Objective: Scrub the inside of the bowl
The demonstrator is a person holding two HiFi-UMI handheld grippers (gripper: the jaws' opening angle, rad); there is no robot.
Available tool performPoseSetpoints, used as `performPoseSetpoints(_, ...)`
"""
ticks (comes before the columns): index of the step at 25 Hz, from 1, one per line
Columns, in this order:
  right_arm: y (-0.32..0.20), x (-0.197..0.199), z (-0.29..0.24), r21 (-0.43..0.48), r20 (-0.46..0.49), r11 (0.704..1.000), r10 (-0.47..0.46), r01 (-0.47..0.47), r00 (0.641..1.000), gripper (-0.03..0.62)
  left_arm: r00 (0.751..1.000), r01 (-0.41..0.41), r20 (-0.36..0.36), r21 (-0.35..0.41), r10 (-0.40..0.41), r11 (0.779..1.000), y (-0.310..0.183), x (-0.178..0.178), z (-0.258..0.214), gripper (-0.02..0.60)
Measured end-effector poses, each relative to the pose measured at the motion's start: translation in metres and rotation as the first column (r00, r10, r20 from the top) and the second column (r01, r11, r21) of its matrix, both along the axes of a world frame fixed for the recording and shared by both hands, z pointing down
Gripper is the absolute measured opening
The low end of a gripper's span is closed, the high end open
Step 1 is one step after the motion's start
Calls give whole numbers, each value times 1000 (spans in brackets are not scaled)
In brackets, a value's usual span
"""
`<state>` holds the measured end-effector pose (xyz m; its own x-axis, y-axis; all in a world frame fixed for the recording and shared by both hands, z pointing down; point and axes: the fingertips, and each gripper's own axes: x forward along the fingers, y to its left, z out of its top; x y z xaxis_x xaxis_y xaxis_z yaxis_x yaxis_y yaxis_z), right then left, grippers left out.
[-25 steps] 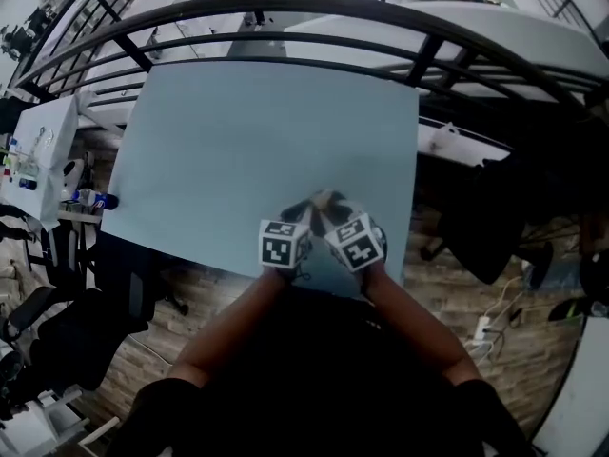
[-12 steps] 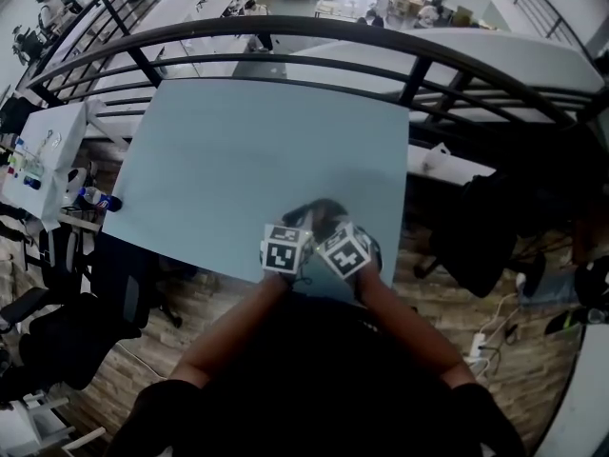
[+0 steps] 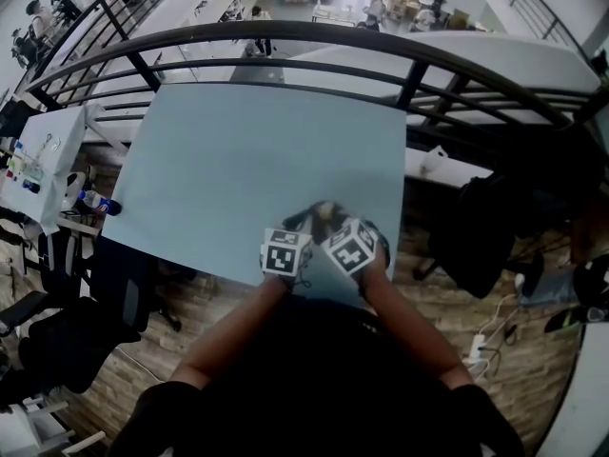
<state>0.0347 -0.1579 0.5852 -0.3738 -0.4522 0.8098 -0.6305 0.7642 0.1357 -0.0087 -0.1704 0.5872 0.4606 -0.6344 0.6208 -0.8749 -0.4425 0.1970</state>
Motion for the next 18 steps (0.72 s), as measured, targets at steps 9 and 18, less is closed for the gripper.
performPoseSetpoints(9, 17, -33, 6, -54, 16, 990, -126, 127, 992, 66, 1000, -5, -23, 57, 6, 998, -4, 0, -17, 11)
performPoseSetpoints(18, 7, -13, 4, -42, -41, 997, -70, 69, 997, 66, 1000, 16, -24, 22, -15, 1000, -2, -15, -6, 11)
